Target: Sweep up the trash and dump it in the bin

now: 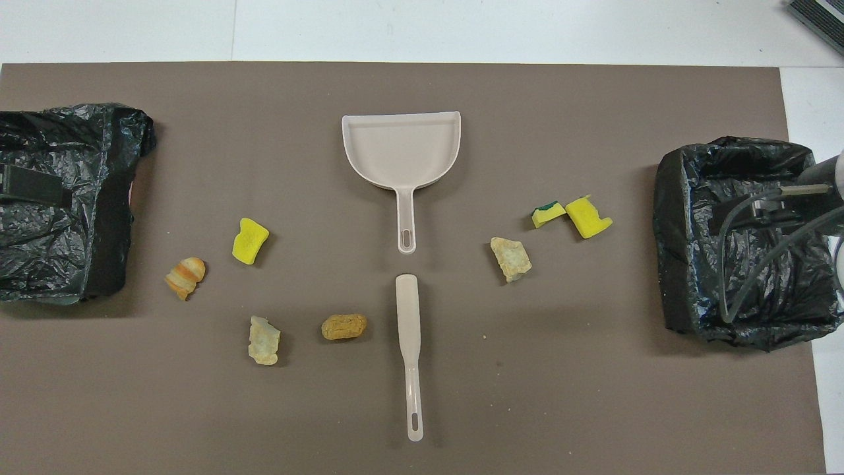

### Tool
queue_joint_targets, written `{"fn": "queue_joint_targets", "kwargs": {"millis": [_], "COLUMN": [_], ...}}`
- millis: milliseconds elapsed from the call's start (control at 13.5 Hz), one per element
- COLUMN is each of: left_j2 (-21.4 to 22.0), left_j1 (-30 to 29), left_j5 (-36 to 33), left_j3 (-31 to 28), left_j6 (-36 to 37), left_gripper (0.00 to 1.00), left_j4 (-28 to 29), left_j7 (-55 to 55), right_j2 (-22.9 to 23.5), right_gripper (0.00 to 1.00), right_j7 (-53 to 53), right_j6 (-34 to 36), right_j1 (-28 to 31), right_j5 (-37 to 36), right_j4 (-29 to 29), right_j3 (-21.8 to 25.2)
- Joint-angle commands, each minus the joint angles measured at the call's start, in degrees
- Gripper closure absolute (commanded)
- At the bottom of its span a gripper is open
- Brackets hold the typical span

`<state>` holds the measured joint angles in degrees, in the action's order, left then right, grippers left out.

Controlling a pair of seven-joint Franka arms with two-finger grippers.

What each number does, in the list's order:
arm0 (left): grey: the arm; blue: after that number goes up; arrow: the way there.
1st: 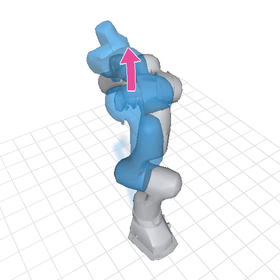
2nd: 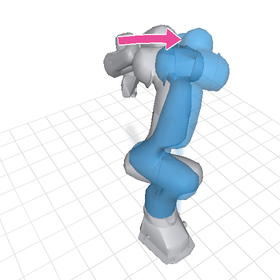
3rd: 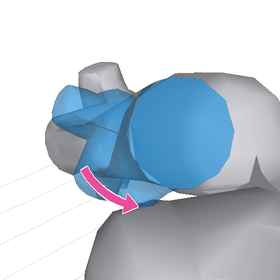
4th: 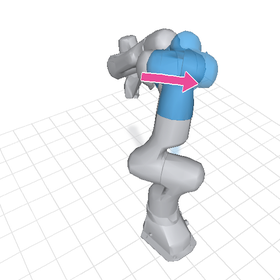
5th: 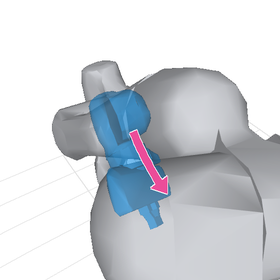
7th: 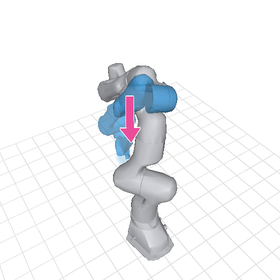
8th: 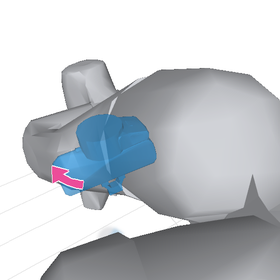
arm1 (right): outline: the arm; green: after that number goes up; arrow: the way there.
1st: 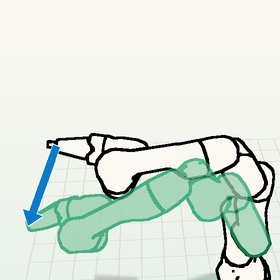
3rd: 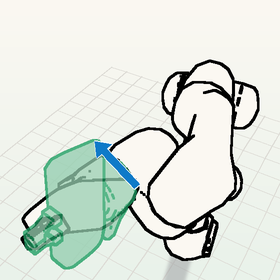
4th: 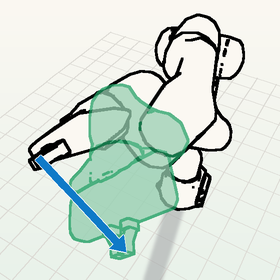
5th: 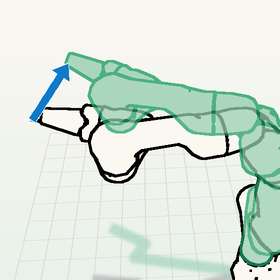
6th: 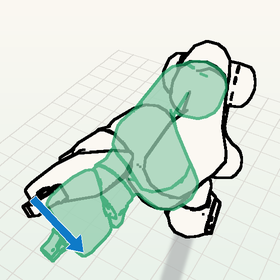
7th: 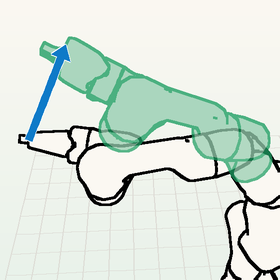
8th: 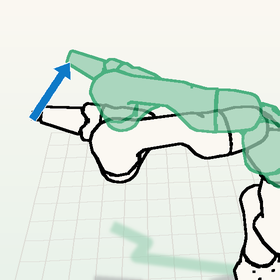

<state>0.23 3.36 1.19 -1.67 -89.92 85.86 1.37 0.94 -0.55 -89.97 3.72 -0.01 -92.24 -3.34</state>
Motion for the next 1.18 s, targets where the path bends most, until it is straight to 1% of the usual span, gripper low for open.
{"fn": "queue_joint_targets", "kwargs": {"millis": [0, 148, 295, 443, 517, 738, 886, 1107], "left_j2": [1.1, 1.4, 1.5, 3.8, 4.9, 5.7, 6.6, 8.3], "left_j1": [0.2, 0.4, 1.5, 3.0, 4.4, 6.3, 7.7, 8.7], "left_j5": [0.1, 0.1, 0.2, 0.2, 0.3, 0.3, 0.3, 0.4], "left_j3": [0.3, 0.8, 1.1, 1.1, 1.1, 1.1, 1.1, 1.1], "left_j6": [1.4, 1.2, 1.1, 0.4, -0.2, -1.0, -1.0, -1.1], "left_gripper": [0.00, 0.00, 0.00, 0.00, 0.00, 0.00, 0.00, 0.00], "left_j4": [1.2, 1.4, 2.0, 5.4, 7.5, 9.0, 10.5, 13.7], "left_j7": [-0.8, -1.0, -1.1, -1.1, -1.1, -1.1, -1.1, -1.1], "right_j2": [-0.1, 2.2, 4.8, 8.8, 10.7, 14.1, 16.4, 20.7], "right_gripper": [0.00, 0.00, 0.00, 0.00, 0.00, 0.00, 0.00, 0.00], "right_j7": [0.9, 4.0, 7.3, 10.9, 13.0, 17.0, 18.6, 20.0], "right_j6": [-0.6, -0.6, -1.6, -2.5, -3.2, -7.2, -10.4, -17.3], "right_j1": [-1.8, -5.8, -7.8, -8.5, -9.8, -14.6, -16.5, -19.4], "right_j5": [1.1, 1.2, 1.0, 3.1, 3.1, 3.1, 3.3, 3.3], "right_j4": [-0.8, 0.5, 1.7, 4.4, 5.5, 5.8, 5.9, 5.9], "right_j3": [-0.5, -0.5, -1.5, -3.2, -3.7, -3.7, -3.7, -4.0]}}
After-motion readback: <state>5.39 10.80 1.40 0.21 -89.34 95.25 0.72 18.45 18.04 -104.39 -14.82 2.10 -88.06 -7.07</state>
